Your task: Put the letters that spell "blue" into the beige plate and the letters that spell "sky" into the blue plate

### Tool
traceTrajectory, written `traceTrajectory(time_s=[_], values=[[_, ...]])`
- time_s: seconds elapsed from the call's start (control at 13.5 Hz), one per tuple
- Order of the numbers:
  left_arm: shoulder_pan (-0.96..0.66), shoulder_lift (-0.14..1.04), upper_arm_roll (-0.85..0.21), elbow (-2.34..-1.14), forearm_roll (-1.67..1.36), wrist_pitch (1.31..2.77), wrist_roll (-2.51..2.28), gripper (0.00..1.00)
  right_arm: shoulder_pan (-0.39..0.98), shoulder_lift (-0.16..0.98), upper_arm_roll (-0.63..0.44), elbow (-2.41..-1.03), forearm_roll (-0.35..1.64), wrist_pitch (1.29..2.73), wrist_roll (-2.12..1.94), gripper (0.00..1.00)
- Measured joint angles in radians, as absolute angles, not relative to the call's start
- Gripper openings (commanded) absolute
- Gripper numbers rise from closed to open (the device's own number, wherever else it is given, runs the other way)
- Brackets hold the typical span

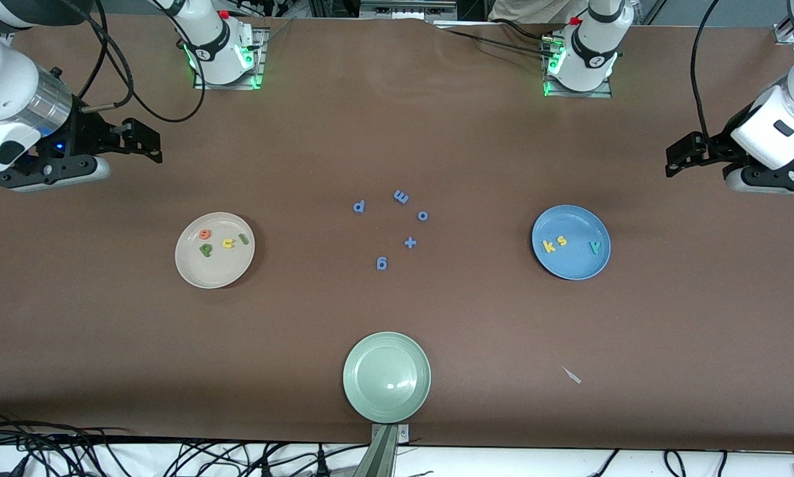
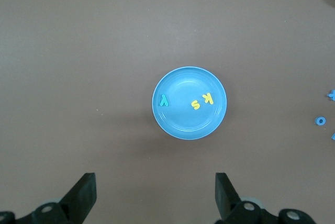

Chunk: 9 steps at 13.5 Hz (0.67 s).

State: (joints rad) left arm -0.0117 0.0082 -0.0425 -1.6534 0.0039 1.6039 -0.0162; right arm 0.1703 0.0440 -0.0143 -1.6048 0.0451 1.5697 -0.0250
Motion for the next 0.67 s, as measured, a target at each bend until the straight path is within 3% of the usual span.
traceTrajectory(time_s=[0.67], values=[[-0.012, 0.008, -0.043, -1.653, 0.004, 1.602, -0.016, 1.00, 0.169, 0.047, -0.019, -1.559, 0.033, 1.572, -0.021, 1.00]])
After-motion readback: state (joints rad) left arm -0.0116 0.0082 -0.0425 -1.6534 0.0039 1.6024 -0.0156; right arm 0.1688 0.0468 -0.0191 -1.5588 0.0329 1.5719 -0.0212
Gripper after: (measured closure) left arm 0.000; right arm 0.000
